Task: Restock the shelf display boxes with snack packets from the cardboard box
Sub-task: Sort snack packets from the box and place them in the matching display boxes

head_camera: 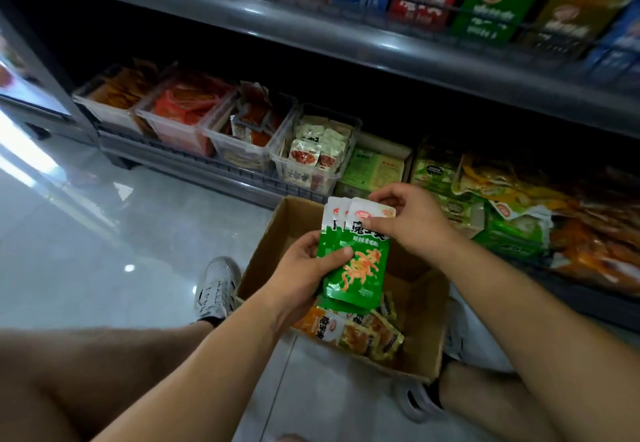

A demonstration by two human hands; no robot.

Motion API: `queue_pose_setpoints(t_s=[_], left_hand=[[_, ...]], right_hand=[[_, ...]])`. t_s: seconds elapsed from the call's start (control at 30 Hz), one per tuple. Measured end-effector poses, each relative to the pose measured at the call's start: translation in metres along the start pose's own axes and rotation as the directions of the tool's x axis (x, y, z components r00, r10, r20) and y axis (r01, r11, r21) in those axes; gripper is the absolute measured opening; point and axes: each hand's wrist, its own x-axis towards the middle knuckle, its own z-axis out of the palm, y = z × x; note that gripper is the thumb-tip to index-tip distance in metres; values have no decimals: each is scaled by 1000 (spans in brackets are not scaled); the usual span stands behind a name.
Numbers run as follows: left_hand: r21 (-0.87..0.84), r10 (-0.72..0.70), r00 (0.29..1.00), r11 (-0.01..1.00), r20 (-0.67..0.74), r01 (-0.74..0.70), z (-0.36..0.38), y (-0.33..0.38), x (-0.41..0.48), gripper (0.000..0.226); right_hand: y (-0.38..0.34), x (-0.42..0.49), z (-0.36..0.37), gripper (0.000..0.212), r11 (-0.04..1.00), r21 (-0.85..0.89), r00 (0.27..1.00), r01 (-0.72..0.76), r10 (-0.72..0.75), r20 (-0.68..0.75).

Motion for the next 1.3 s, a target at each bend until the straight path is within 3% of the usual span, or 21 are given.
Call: queue_pose_setpoints(t_s=[0.1, 0.13, 0.2, 0.27, 0.4, 0.6, 0.83, 0.97, 1.07, 1.17, 1.3], left_hand=[[30, 65, 997, 998, -44, -63, 5, 4, -1, 46], [39, 99, 993, 995, -59, -96, 8, 7, -1, 45], [63, 160, 985, 986, -67, -156, 15, 15, -3, 42], [94, 212, 976, 974, -45, -207, 25, 23, -7, 40], [166, 257, 966, 952, 25, -258, 52, 30, -19, 40], [251, 313, 942, 909, 117, -333, 102, 49, -34, 45], [409, 365, 882, 786, 297, -463, 163, 90, -37, 40], [574, 415, 857, 639, 304, -513, 186, 126, -37, 34], [713, 494, 807, 434, 323, -551, 203, 162, -33, 32], [714, 559, 732, 318, 390, -624, 223, 203, -28, 31], [777, 614, 656, 108, 438, -620, 244, 245, -7, 36]], right_hand=[[-1, -13, 7, 64, 995, 67, 985, -75, 84, -153], [-4, -20, 6, 59, 979, 148, 980, -140, 158, -119], [-10, -33, 3, 26, 874, 382, 953, -302, 279, 115], [-11, -43, -1, 18, 807, 465, 928, -364, 268, 261], [-14, -50, -21, 20, 910, 347, 966, -227, 166, 196], [-29, -70, -67, 41, 922, 375, 988, -92, 39, 146], [-46, -85, -126, 43, 908, 403, 989, 115, -68, -130], [-60, -77, -147, 44, 923, 313, 957, 224, -147, -249], [-77, -58, -160, 43, 928, 198, 909, 315, -235, -343], [-100, -29, -179, 43, 912, 96, 853, 399, -330, -405], [-129, 11, -205, 63, 895, -63, 773, 441, -414, -480]])
